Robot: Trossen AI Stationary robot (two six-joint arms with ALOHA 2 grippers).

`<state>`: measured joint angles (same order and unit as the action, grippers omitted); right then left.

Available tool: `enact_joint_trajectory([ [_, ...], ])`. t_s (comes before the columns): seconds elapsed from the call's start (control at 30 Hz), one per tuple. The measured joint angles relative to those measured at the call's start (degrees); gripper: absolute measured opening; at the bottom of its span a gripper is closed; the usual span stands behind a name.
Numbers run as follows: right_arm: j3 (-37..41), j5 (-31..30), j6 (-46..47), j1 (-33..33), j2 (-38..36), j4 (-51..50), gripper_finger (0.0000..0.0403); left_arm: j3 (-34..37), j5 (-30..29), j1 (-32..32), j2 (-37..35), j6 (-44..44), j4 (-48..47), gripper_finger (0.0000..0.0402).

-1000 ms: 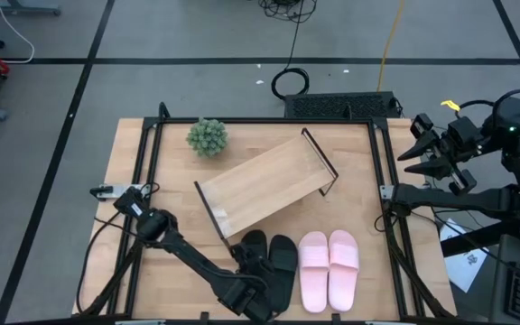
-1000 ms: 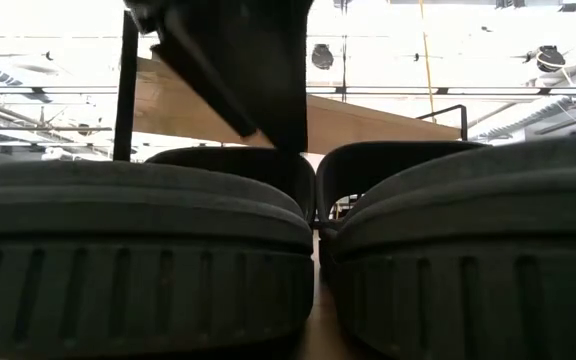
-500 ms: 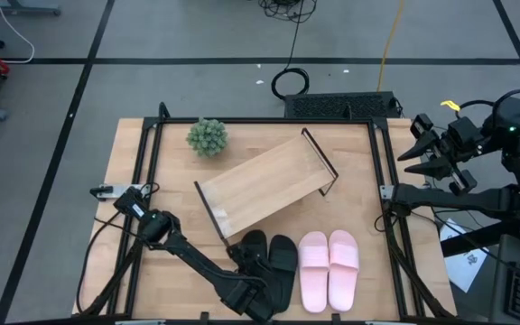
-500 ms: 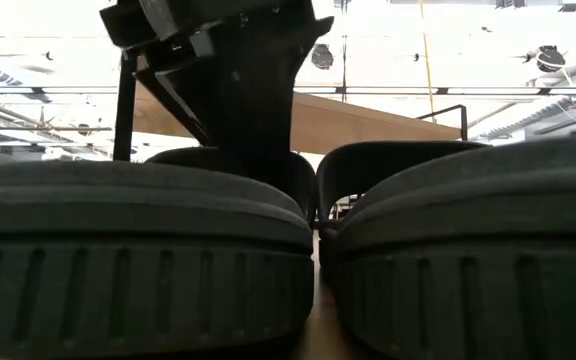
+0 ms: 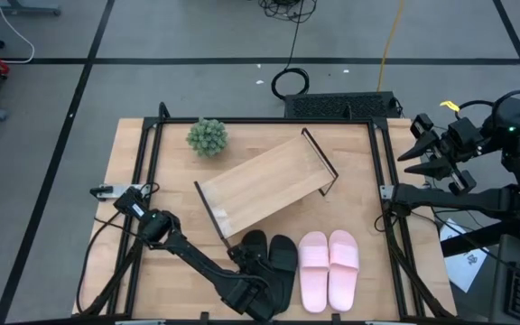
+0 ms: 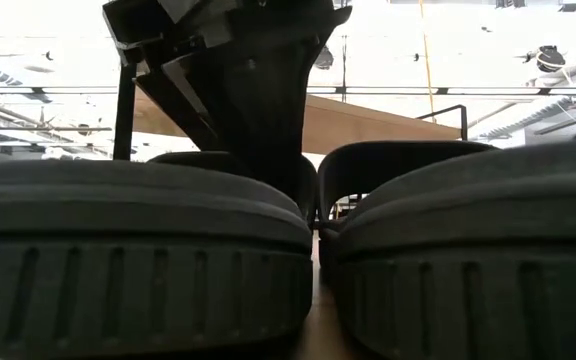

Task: Pick and place slides into the shelf
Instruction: Put the left black slide on the shelf

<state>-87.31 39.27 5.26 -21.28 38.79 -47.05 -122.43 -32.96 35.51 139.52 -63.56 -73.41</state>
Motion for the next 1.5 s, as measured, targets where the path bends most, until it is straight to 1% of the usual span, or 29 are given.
enact_joint_trajectory([
  [0.2,0.0,0.0,-0.4,0.0,0.0,0.0,0.0111,0.0,0.5,0.0,0.0,0.9,0.0,0.0319],
  [0.37,0.0,0.0,-0.7,0.0,0.0,0.0,0.0111,0.0,2.8,0.0,0.0,6.8,0.0,0.0325],
  [0.8,0.0,0.0,-1.9,0.0,0.0,0.0,0.0111,0.0,2.9,-0.9,0.0,7.8,0.0,0.0319],
  [0.9,0.0,0.0,-1.9,0.0,0.0,0.0,0.0111,0.0,1.9,-1.2,0.0,7.8,0.0,0.0315],
  [1.1,0.0,0.0,-1.9,0.0,0.0,0.0,0.0111,0.0,-1.5,-2.1,0.0,7.7,-1.0,0.0289],
  [1.5,0.0,0.0,-1.9,0.0,0.0,-0.1,0.0111,0.0,-1.4,-2.5,0.0,7.8,-1.5,0.0212],
])
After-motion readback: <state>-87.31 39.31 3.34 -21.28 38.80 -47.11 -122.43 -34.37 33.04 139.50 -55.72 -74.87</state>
